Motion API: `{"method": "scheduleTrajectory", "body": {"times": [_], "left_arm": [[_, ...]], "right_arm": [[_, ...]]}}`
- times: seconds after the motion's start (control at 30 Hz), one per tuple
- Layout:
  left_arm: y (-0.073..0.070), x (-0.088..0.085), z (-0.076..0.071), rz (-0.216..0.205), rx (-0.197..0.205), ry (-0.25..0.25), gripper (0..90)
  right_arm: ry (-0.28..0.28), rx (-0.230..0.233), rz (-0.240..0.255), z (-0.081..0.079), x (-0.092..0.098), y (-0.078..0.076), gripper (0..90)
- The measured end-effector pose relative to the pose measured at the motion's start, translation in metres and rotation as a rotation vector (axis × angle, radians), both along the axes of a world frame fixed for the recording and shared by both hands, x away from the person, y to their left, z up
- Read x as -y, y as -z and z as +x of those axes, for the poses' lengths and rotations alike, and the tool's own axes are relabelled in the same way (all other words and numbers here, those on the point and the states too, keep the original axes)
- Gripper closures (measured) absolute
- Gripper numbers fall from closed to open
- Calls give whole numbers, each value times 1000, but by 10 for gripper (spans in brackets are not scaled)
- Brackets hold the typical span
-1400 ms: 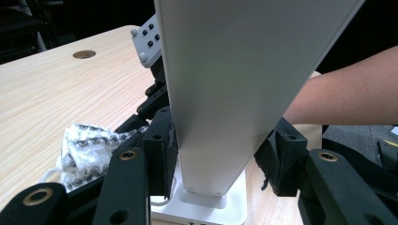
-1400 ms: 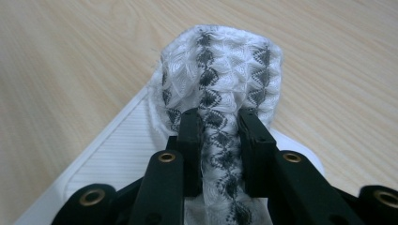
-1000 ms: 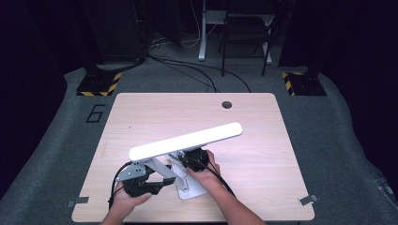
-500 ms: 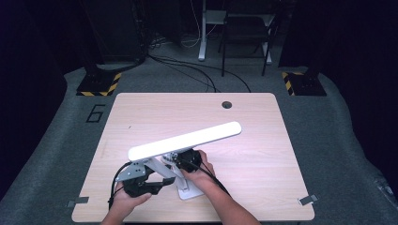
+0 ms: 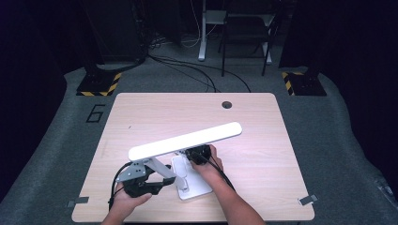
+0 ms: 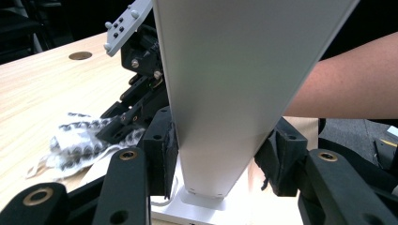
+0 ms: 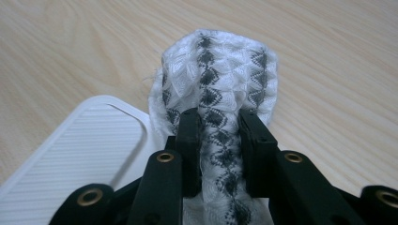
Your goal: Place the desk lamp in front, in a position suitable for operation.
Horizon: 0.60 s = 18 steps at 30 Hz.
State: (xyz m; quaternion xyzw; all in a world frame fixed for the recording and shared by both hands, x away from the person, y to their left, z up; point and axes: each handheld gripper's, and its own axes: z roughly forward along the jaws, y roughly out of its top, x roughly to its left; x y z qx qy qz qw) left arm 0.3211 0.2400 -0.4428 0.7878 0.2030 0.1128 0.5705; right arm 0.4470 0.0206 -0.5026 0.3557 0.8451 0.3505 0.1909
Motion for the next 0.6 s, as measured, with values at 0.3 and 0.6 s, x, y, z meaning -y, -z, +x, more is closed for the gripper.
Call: {"method": "scheduleTrajectory", "body": {"times": [0.3, 0.6], "left_arm": [[0, 1, 0, -6, 3, -1, 527], [1, 1, 0, -5, 8, -3, 527]], "right_arm": [[71, -11, 18, 5, 20, 0, 720], [-22, 31, 17, -10, 1, -4, 718]]}}
